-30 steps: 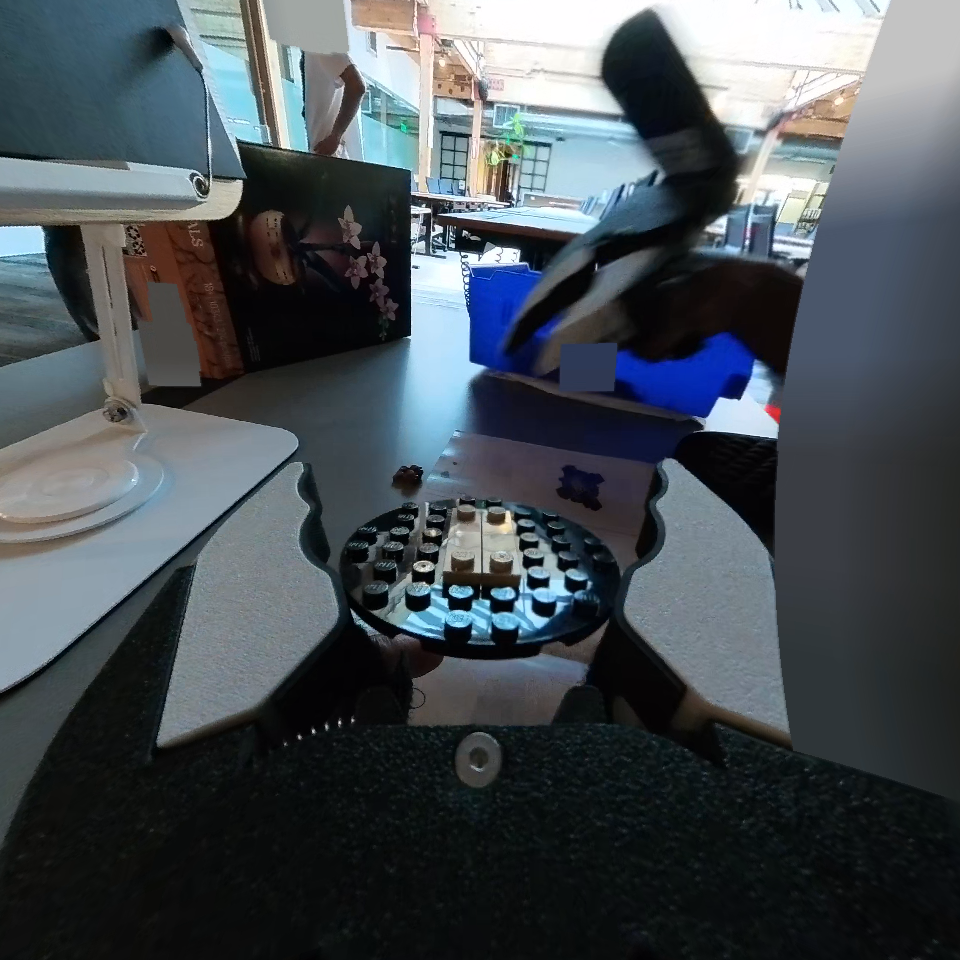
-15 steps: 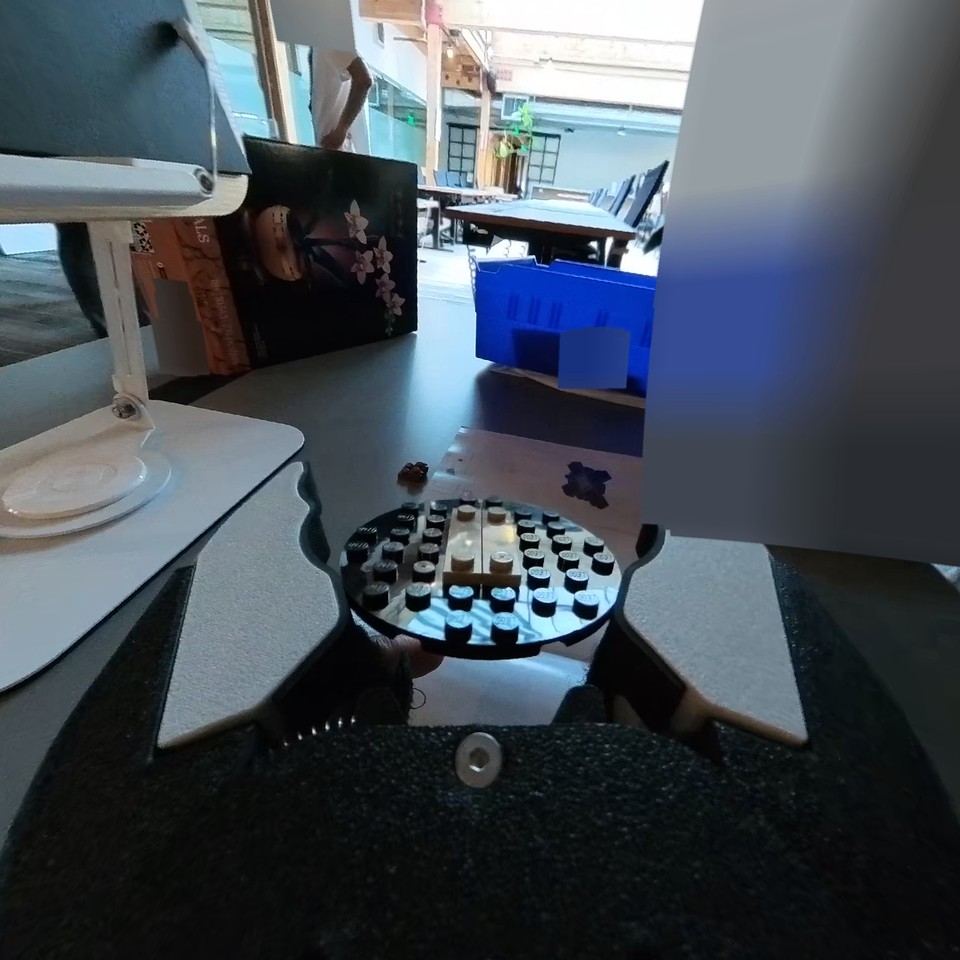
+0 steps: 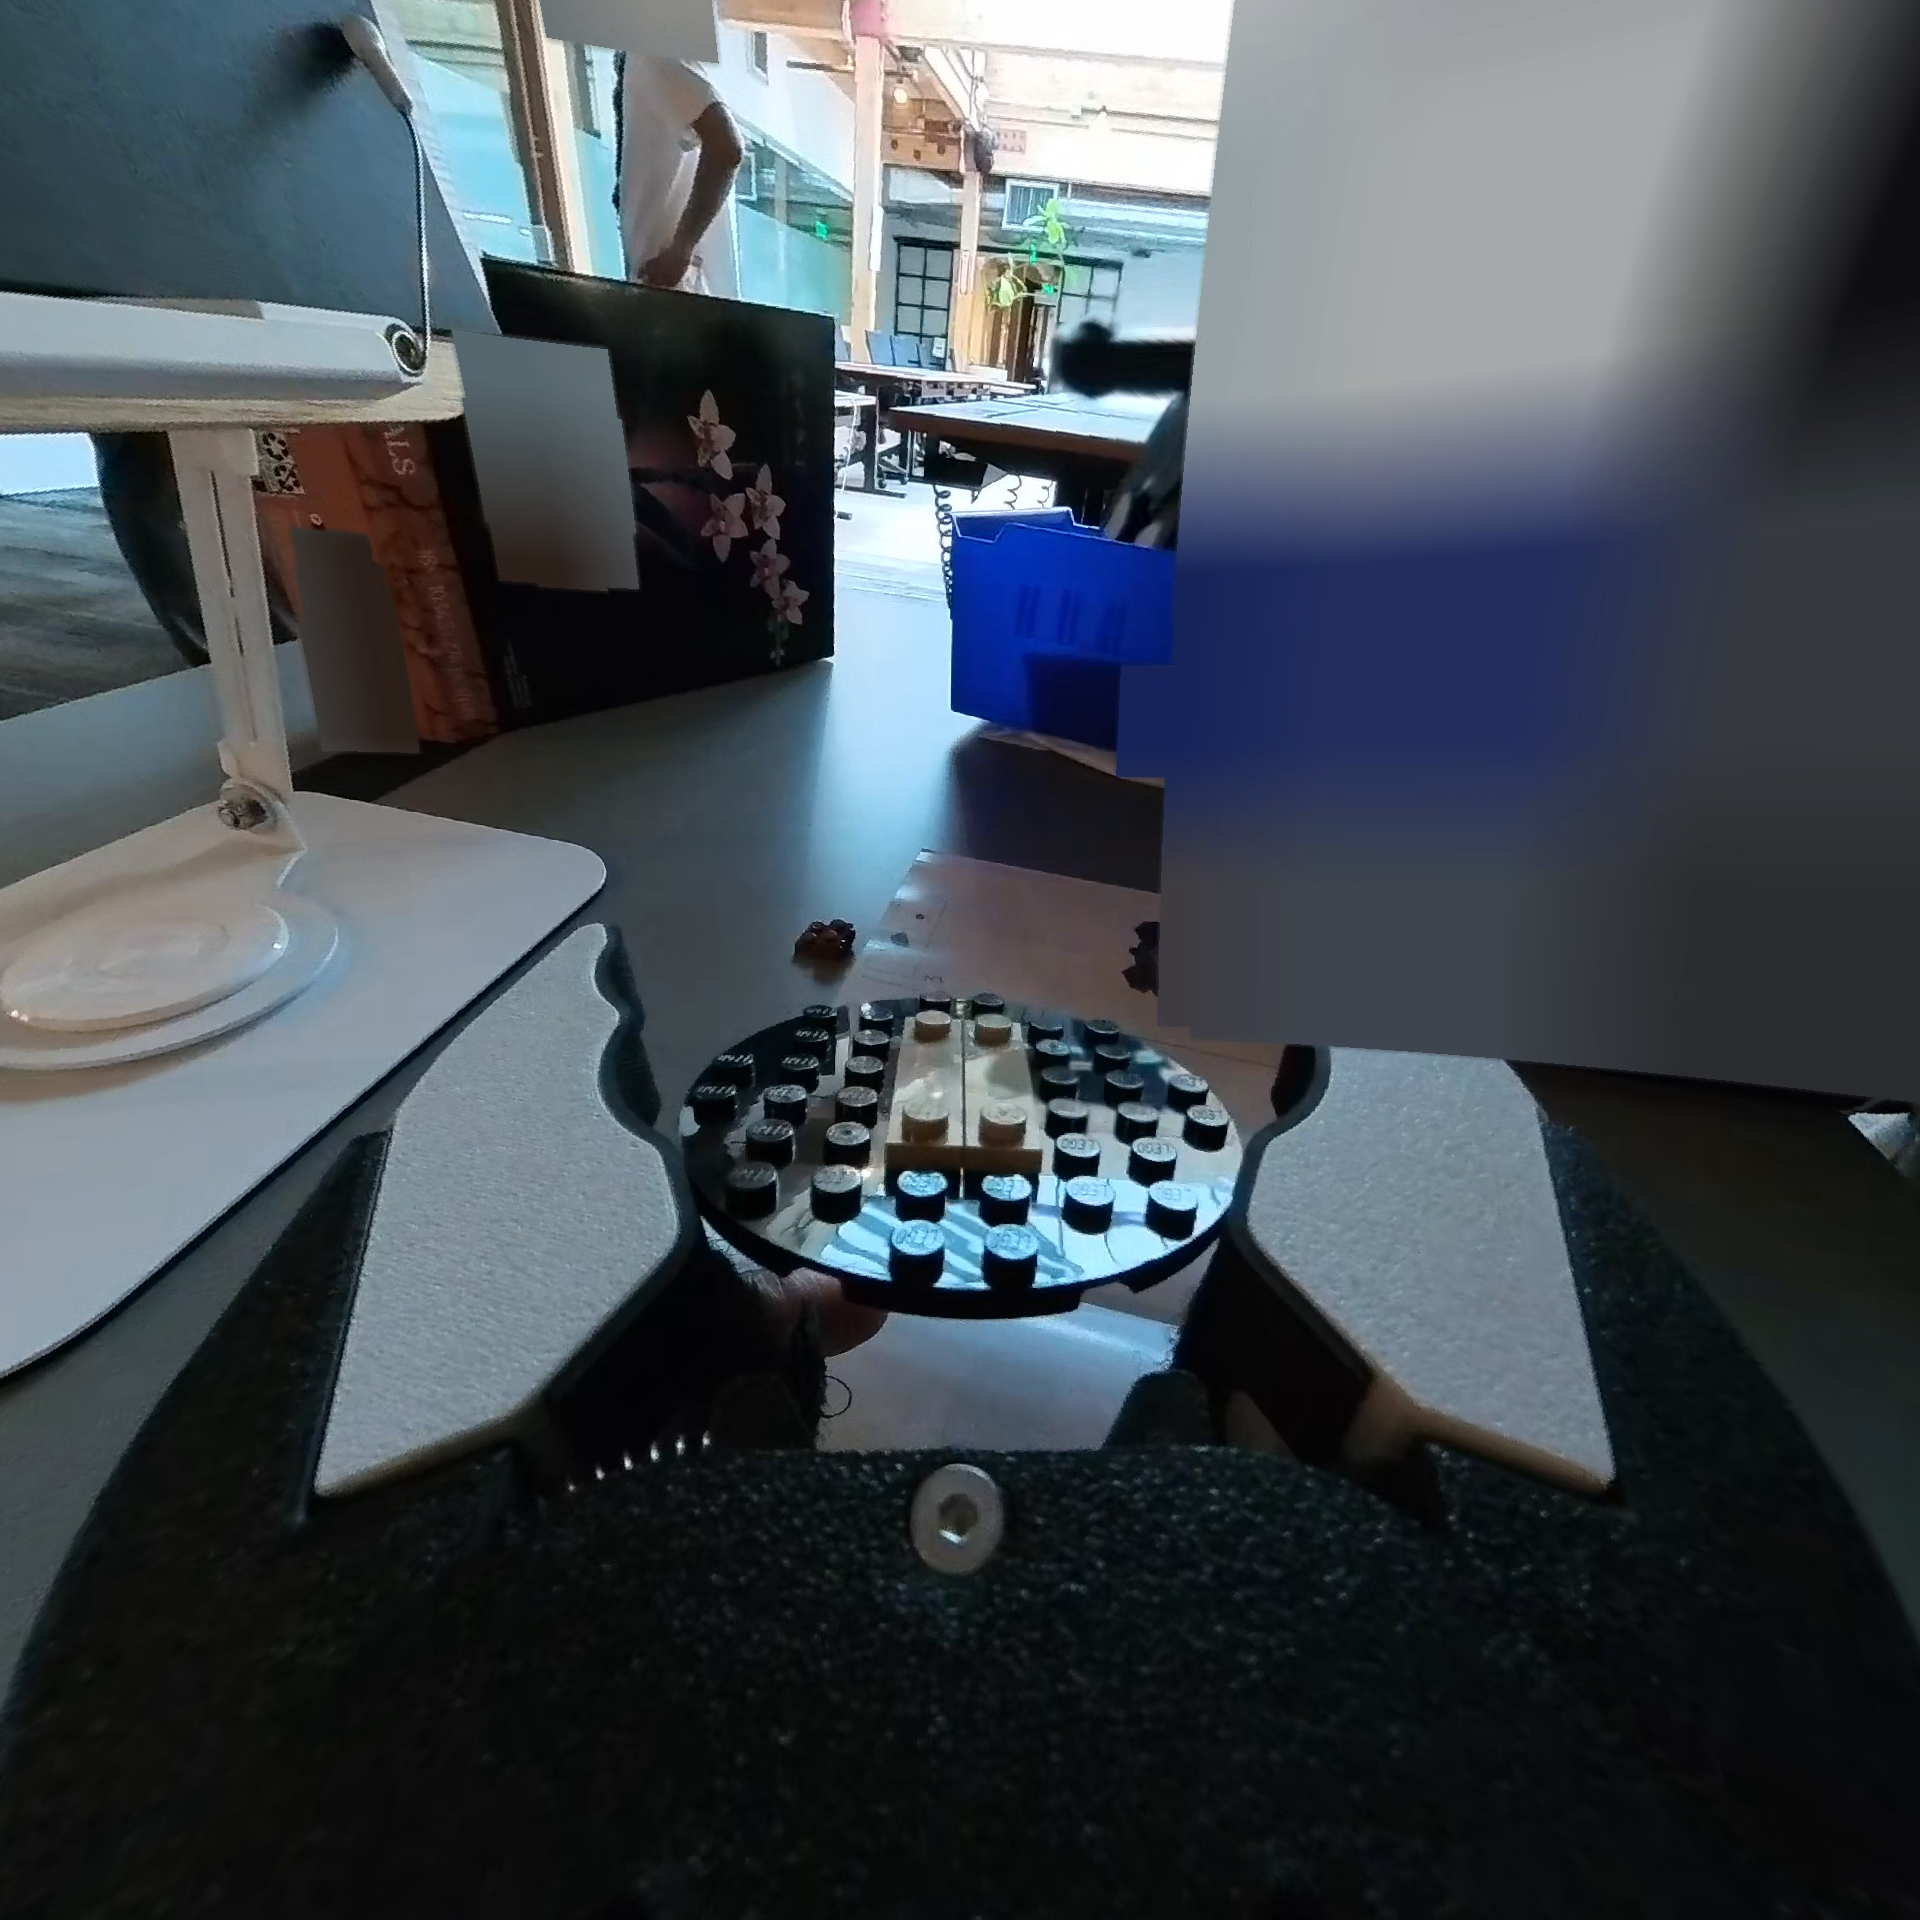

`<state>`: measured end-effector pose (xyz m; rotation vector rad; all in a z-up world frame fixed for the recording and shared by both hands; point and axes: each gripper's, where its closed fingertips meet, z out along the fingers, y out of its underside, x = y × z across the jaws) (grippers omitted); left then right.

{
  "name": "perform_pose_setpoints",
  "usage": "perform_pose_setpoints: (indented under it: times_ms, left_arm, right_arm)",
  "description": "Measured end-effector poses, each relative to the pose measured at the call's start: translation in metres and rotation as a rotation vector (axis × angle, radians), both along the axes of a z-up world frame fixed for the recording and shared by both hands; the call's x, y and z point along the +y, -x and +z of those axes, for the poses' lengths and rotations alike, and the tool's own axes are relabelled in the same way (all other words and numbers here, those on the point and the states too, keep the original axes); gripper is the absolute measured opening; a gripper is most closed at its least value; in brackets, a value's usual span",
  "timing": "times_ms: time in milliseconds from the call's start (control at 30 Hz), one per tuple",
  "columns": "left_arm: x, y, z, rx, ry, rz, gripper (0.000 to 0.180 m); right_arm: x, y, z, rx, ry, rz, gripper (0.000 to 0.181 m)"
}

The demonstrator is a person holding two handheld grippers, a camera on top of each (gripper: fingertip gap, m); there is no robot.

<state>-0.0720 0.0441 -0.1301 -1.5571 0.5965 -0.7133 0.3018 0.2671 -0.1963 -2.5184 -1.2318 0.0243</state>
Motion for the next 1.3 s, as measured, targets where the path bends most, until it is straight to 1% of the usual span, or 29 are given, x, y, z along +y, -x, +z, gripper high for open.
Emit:
perform_pose_setpoints:
  times_ms: [33,67,167,200,233,267,333,367,400,467,533,600,667,733,833,867,933,967,1033,1100,1133,1200,1233,1300]
  left_arm:
    - [0.000,0.000,0.000,0.000,0.001,0.000,0.117]
    - [0.000,0.000,0.000,-0.002,0.002,-0.001,0.117]
    - [0.001,0.001,0.001,-0.008,0.002,0.002,0.117]
    - [0.001,0.001,0.001,-0.009,0.003,0.002,0.117]
    - [0.000,0.001,0.001,-0.009,0.005,0.001,0.117]
    - [0.001,0.001,0.001,-0.009,0.005,0.001,0.117]
    - [0.002,0.001,0.000,-0.008,0.003,0.005,0.117]
    - [0.002,0.001,0.001,-0.007,0.003,0.006,0.117]
    - [0.001,0.001,0.001,-0.007,0.005,0.005,0.117]
    - [0.001,0.001,0.000,-0.007,0.010,0.003,0.117]
    - [0.001,0.001,0.000,-0.007,0.009,0.003,0.117]
    - [0.001,0.001,0.000,-0.005,0.007,0.004,0.117]
    - [0.001,0.000,0.000,-0.002,0.008,0.004,0.117]
    - [0.001,0.000,0.000,-0.002,0.008,0.005,0.117]
    - [0.002,0.001,0.000,-0.006,0.010,0.004,0.117]
    - [0.001,0.001,0.000,-0.007,0.012,0.004,0.117]
    - [0.001,0.001,0.000,-0.009,0.012,0.004,0.117]
    - [0.002,0.001,0.000,-0.009,0.012,0.005,0.117]
    - [0.002,0.001,0.000,-0.012,0.013,0.005,0.117]
    - [0.002,0.002,0.000,-0.017,0.016,0.004,0.117]
    - [0.002,0.002,0.001,-0.019,0.017,0.004,0.117]
    - [0.002,0.002,0.001,-0.022,0.017,0.005,0.117]
    - [0.002,0.002,0.001,-0.022,0.016,0.005,0.117]
    - [0.002,0.002,0.001,-0.018,0.015,0.005,0.117]
  right_arm:
    - [0.000,-0.002,-0.008,-0.041,0.031,-0.005,0.052]
    - [-0.001,-0.002,-0.013,-0.060,0.067,0.003,0.051]
    - [-0.009,0.015,-0.009,0.022,0.113,0.059,0.016]
    - [-0.017,0.023,-0.007,0.069,0.152,0.085,0.012]
    - [-0.022,0.027,-0.003,0.103,0.172,0.098,0.012]
    - [-0.021,0.025,0.002,0.101,0.148,0.085,0.014]
    - [-0.013,0.013,0.019,0.082,0.043,0.060,0.023]
    - [-0.012,0.008,0.028,0.086,0.004,0.049,0.022]
    - [-0.013,0.003,0.035,0.096,-0.018,0.042,0.018]
    - [-0.022,-0.002,0.041,0.119,-0.019,0.061,0.015]
    - [-0.033,-0.004,0.035,0.110,0.009,0.082,0.012]
    - [-0.042,-0.009,0.025,0.042,0.037,0.136,0.012]
    - [-0.048,-0.010,0.015,0.013,0.057,0.176,0.013]
    - [-0.057,-0.004,0.010,0.043,0.096,0.208,0.016]
    - [-0.054,-0.007,0.007,0.048,0.082,0.186,0.021]
    - [-0.057,-0.006,0.005,0.063,0.108,0.188,0.021]
    - [-0.080,0.002,0.004,0.151,0.232,0.245,0.022]
    - [-0.088,0.001,0.003,0.153,0.266,0.246,0.022]
    - [-0.098,-0.008,-0.001,0.097,0.280,0.258,0.017]
    - [-0.110,-0.015,-0.003,0.052,0.297,0.299,0.017]
    - [-0.107,-0.017,-0.002,0.033,0.273,0.295,0.018]
    - [-0.086,-0.017,0.006,0.034,0.158,0.252,0.018]
    - [-0.072,-0.012,0.012,0.064,0.088,0.227,0.018]
    - [-0.051,0.011,0.026,0.211,-0.008,0.208,0.021]
